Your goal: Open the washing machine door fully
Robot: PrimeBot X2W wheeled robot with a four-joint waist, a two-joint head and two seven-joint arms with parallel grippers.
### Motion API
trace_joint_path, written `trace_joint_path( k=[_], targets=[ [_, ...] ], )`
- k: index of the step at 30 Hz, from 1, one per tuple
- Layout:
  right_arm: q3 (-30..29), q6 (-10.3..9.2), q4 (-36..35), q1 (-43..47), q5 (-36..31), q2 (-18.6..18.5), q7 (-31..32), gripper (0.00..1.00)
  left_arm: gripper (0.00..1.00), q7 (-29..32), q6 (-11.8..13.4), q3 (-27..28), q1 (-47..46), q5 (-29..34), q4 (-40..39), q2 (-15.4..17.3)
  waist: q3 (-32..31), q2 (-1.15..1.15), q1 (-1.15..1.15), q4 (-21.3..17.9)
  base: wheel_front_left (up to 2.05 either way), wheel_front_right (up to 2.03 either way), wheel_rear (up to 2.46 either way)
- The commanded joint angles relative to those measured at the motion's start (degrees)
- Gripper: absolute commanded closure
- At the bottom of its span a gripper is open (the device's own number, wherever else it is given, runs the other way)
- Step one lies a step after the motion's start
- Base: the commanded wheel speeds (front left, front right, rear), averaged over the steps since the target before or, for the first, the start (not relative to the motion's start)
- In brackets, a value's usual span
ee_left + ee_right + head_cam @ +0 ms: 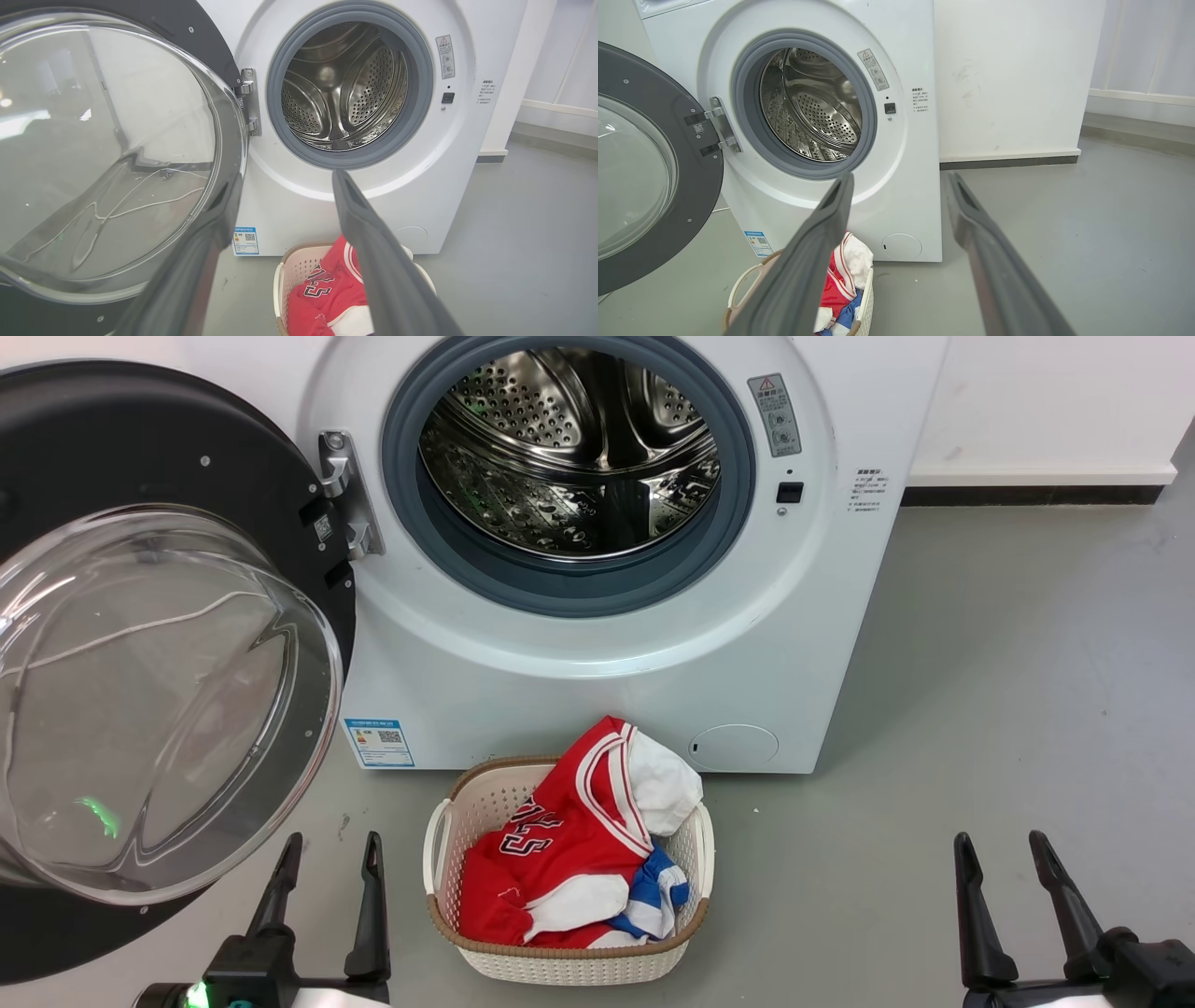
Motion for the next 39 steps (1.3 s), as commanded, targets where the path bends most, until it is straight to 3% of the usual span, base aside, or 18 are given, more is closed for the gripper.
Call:
trace_joint_path(
  k=[1,14,15,20,39],
  targets=[
    [-0.04,-0.01,0.1,0.16,0.49,0.13,-0.1,0.0,0.0,0.14,0.31,-0.3,0.46,-0.22,0.25,-0.07,0.01,0.0,0.0,0.01,0.0,0.0,0.0],
    [-0.11,-0.01,0.57,0.11,0.86,0.13,-0.1,0.0,0.0,0.14,0.59,-0.18,-0.35,0.11,1.73,-0.08,-0.05,0.0,0.0,0.51,0.0,0.0,0.0],
    [-0.09,-0.01,0.56,0.09,0.89,0.13,-0.1,1.0,1.0,0.14,0.44,-0.18,-0.46,0.01,1.72,-0.07,-0.04,0.0,0.0,0.54,0.0,0.0,0.0],
    [0.19,0.0,2.78,0.33,0.89,0.01,0.14,1.0,1.0,0.18,0.49,-0.09,0.63,-0.42,4.34,-0.08,-0.03,0.0,0.0,0.53,0.0,0.0,0.0],
    [0.52,0.0,5.43,-3.7,22.56,-1.15,4.2,1.0,1.0,5.49,-0.87,1.15,-2.74,-22.34,6.05,-0.07,0.31,0.0,0.0,0.44,0.0,0.0,0.0]
  ],
)
